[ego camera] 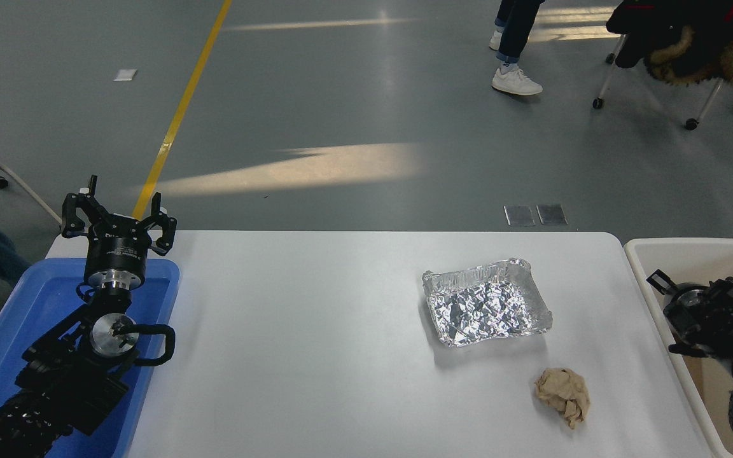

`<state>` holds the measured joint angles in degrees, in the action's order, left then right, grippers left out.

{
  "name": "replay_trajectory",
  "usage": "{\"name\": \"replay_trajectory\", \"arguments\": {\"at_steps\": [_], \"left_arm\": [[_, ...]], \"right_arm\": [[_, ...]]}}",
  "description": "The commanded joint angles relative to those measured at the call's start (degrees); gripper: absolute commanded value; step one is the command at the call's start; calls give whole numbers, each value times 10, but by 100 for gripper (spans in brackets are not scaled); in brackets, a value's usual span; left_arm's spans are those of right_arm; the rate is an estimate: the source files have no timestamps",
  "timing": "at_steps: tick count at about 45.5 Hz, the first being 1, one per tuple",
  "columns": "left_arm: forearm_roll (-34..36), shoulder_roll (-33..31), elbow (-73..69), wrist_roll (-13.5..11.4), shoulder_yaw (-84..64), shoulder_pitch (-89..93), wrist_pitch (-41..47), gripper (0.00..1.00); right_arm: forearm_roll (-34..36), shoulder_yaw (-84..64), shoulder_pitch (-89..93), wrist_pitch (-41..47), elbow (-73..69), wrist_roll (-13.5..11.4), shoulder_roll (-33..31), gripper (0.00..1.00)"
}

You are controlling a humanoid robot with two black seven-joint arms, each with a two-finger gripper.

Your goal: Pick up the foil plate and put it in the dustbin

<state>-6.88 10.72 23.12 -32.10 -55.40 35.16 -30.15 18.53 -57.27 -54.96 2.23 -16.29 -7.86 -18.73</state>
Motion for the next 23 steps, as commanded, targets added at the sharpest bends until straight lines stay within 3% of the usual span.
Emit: {"name": "replay_trajectory", "arguments": {"at_steps": [1,4,13,23], "left_arm": [[1,0,1,1,0,0,0,99],[1,0,1,0,1,0,0,99],[1,0,1,1,0,-1,0,99],[0,0,0,0,0,-1,0,99]], "right_arm": [[-57,-28,-216,-6,-290,1,-84,88],[-66,-69,-296,0,-384,1,-101,98],[-66,-175,-586,30,-652,1,-69,98],[-64,-197,-809,213,-757,1,5,98]]}}
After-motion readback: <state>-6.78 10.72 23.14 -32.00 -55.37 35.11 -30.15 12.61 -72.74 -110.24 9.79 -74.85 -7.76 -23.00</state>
